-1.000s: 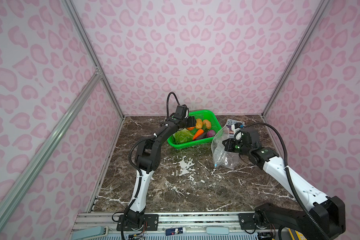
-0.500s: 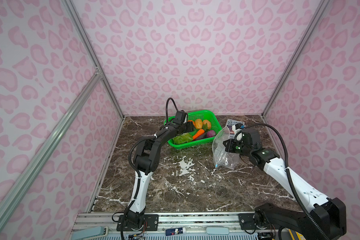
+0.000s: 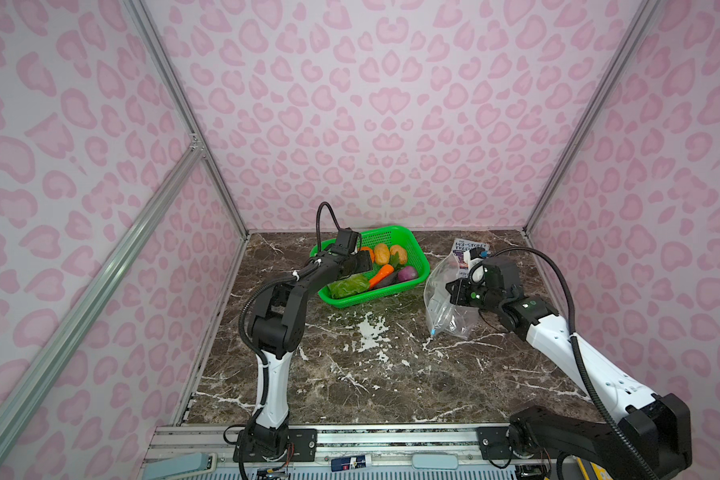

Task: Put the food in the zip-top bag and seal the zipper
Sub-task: 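Lower the left gripper into the basket and grasp the orange pumpkin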

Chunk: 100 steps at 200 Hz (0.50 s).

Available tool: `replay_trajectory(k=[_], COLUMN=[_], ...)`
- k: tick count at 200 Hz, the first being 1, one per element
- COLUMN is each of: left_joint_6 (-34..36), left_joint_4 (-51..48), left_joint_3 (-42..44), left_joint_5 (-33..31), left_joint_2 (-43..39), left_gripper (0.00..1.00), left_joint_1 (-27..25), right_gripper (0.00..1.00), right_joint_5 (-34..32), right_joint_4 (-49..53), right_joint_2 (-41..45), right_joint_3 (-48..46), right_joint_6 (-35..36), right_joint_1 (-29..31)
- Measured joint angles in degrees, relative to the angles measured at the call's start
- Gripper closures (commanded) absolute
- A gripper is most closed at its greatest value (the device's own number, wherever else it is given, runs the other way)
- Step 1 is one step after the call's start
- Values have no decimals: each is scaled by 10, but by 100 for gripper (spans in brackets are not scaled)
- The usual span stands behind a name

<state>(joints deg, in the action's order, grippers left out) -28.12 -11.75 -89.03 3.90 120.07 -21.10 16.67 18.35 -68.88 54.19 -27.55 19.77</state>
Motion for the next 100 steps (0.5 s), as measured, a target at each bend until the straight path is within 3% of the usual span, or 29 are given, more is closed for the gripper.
replay_trajectory(k=[55,100], left_joint_6=[10,17], left_joint_4=[6,-21], left_joint_3=[101,90], left_joint_5=[-33,-60], left_joint_2=[-75,-88], left_gripper=[31,31], left_joint_1=[20,21], right_gripper=[100,100], right_joint_5=[3,5], right_joint_4=[0,-1], right_joint_2=[-2,-4], right_joint_3=[0,0], right_joint_6=[1,1], right_joint_1=[0,0])
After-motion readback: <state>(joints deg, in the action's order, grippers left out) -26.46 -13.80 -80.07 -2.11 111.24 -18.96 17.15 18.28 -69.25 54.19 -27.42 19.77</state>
